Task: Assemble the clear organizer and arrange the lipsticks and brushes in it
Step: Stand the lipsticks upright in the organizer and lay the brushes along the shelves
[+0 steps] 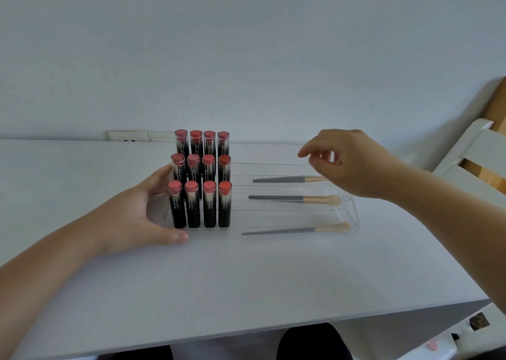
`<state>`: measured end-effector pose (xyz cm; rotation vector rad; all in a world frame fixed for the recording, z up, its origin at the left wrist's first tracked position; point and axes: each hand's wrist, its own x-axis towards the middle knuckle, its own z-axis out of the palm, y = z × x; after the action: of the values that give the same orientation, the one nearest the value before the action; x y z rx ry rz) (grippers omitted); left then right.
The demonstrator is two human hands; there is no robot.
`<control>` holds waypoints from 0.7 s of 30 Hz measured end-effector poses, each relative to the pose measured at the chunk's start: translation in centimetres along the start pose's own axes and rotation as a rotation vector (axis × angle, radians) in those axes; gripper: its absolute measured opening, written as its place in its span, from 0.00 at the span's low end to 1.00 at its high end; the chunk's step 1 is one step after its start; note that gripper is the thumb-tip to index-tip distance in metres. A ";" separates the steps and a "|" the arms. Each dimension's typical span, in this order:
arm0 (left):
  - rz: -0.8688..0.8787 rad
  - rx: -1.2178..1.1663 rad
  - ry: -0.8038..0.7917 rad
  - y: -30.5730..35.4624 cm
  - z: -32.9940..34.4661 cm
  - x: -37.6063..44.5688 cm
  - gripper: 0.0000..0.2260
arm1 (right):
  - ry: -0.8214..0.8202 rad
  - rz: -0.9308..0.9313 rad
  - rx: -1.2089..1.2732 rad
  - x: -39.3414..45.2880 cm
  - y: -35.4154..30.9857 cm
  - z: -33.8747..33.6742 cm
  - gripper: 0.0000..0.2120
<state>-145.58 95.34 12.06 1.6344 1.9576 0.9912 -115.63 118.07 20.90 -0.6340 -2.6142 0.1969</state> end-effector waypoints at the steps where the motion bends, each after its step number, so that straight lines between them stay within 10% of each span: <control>1: 0.007 0.003 0.000 0.0 0.0 0.0 0.51 | 0.042 0.015 0.042 -0.7 0.3 -0.1 0.11; 7: -0.012 0.000 -0.011 -0.2 0.0 0.1 0.54 | 0.344 0.166 0.298 -4.5 1.8 1.0 0.20; 21: -0.005 -0.004 -0.002 -0.6 -0.1 0.2 0.50 | 0.408 -0.038 0.161 -5.7 2.0 5.5 0.14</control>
<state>-146.11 95.49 11.74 1.6264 1.9564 0.9904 -112.69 117.01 13.34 -0.5065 -2.1912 0.2358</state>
